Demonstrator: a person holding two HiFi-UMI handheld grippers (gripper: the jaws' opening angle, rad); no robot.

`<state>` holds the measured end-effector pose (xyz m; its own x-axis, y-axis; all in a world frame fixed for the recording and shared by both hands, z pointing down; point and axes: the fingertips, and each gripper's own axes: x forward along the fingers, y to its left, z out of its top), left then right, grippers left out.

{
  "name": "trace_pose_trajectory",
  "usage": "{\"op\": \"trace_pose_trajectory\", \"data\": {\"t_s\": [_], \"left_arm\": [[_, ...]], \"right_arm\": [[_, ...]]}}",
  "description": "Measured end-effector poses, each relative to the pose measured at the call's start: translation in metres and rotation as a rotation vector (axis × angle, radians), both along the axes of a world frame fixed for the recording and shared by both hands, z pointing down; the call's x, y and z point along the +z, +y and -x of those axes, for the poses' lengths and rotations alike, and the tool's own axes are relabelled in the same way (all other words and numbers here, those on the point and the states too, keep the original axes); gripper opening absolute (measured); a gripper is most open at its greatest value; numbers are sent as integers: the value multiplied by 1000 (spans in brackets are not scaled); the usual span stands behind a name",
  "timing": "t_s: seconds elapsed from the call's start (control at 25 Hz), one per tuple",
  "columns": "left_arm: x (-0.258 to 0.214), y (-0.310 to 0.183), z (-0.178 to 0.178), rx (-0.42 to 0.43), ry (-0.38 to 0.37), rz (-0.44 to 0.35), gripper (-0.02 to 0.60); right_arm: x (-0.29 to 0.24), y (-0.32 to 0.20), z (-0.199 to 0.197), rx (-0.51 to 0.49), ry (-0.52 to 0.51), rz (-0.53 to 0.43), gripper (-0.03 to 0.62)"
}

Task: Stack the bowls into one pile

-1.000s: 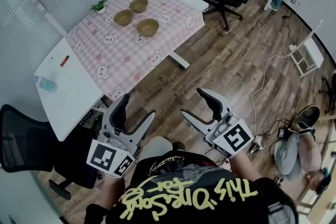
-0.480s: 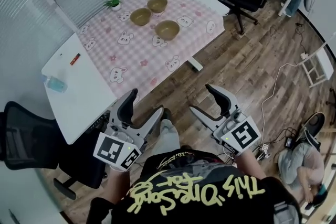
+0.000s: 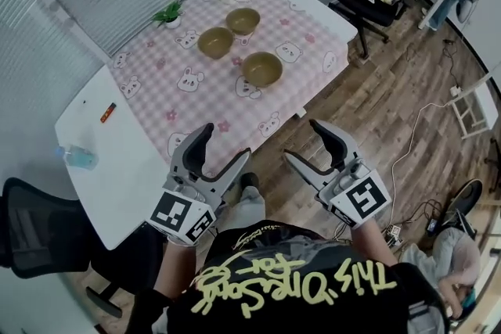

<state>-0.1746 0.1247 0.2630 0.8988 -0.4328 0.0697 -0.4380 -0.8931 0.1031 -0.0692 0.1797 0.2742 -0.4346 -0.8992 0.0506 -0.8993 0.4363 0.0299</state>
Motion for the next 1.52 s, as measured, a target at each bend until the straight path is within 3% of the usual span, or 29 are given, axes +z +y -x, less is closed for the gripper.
{"op": "trace_pose_trajectory", "data": {"t_s": [0.72,1.0,1.2,1.52], "left_arm": [[-6,-152,-29,106,-12,-16,342],[11,-174,-42,170,-55,-37,344],[16,-183,-56,201,-32,-18,344],[33,-182,-71,261,-89,-3,353]], "right_arm": [[-5,-146,-33,101,-17,-25,278],[-4,-171,-42,147,-24,-31,278],[7,-176,-52,147,-17,-6,278],[8,-182,-56,63,9,10,278]]}}
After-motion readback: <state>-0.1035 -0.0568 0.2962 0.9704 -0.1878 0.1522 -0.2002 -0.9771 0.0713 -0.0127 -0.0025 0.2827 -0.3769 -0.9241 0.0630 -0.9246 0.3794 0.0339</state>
